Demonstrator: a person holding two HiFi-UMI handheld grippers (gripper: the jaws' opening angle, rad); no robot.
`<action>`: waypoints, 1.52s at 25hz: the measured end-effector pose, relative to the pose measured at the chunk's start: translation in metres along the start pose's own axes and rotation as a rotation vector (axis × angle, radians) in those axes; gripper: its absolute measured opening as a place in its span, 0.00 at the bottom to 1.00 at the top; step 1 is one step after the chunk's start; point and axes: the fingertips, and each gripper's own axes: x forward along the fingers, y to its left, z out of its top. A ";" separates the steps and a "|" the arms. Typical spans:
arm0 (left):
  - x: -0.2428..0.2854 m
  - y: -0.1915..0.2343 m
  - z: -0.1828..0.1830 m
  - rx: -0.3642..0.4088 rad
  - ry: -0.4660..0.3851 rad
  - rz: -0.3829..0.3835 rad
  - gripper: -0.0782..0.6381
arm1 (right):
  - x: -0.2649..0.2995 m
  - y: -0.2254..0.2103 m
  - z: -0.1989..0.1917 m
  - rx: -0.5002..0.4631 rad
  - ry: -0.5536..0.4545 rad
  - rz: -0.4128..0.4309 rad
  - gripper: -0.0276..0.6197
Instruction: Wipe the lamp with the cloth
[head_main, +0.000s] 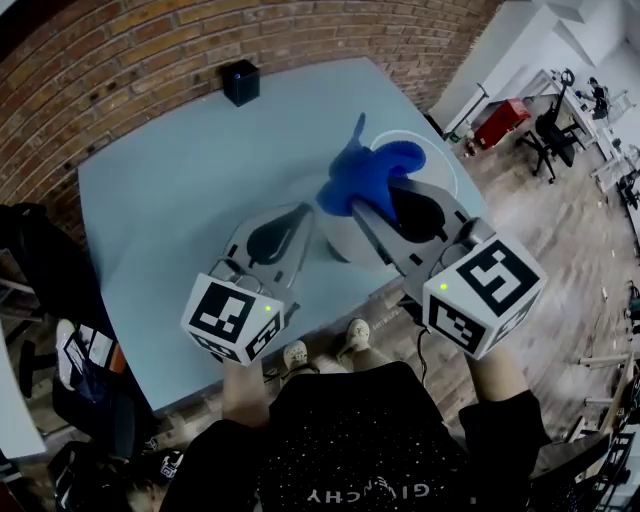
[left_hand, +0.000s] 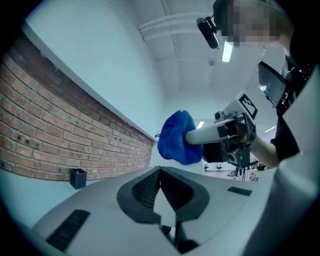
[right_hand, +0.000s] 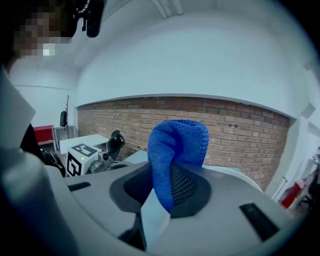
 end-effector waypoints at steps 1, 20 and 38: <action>-0.002 -0.002 -0.004 -0.004 0.004 -0.005 0.12 | 0.001 0.002 -0.007 0.005 -0.010 -0.043 0.16; -0.036 0.002 -0.062 -0.039 0.147 0.066 0.12 | 0.051 0.036 -0.148 0.188 -0.037 -0.187 0.16; -0.028 -0.022 -0.046 -0.007 0.130 0.006 0.12 | -0.081 -0.004 -0.004 -0.004 -0.263 0.015 0.16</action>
